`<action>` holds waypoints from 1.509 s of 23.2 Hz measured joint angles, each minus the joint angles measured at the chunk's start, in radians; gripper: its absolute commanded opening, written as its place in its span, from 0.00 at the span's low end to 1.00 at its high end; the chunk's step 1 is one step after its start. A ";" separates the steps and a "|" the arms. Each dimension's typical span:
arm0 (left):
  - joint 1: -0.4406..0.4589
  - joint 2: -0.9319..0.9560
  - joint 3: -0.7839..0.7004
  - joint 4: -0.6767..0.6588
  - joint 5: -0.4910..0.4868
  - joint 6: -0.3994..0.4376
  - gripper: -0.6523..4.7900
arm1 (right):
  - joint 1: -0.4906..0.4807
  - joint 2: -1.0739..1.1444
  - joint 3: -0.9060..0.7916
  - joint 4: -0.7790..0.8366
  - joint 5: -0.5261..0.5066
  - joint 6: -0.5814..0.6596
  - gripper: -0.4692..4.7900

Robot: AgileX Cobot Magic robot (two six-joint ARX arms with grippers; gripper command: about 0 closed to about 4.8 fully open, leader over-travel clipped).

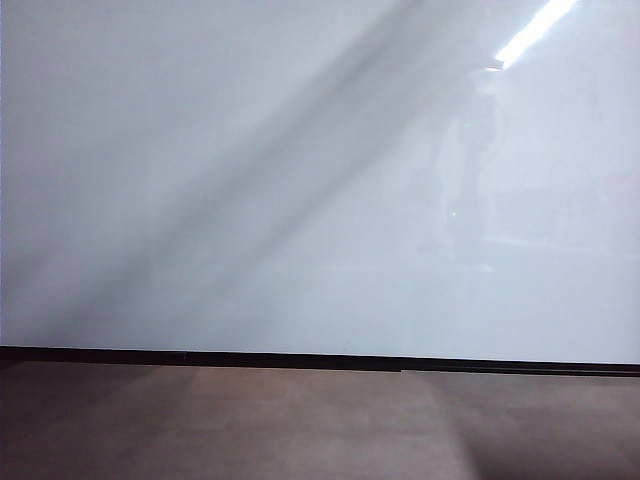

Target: Reach to the right to find the marker pen, pick it up, and write the number 17 on the whiteboard.

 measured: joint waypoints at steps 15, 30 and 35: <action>0.000 0.293 0.336 0.092 -0.027 0.000 0.11 | 0.063 0.331 0.219 0.140 0.010 0.001 0.08; 0.000 0.294 0.336 0.089 -0.045 0.000 0.11 | 0.062 0.435 0.306 0.165 -0.018 0.001 0.08; 0.000 0.294 0.336 0.089 -0.045 0.000 0.11 | 0.062 0.436 0.306 0.166 -0.017 -0.011 0.08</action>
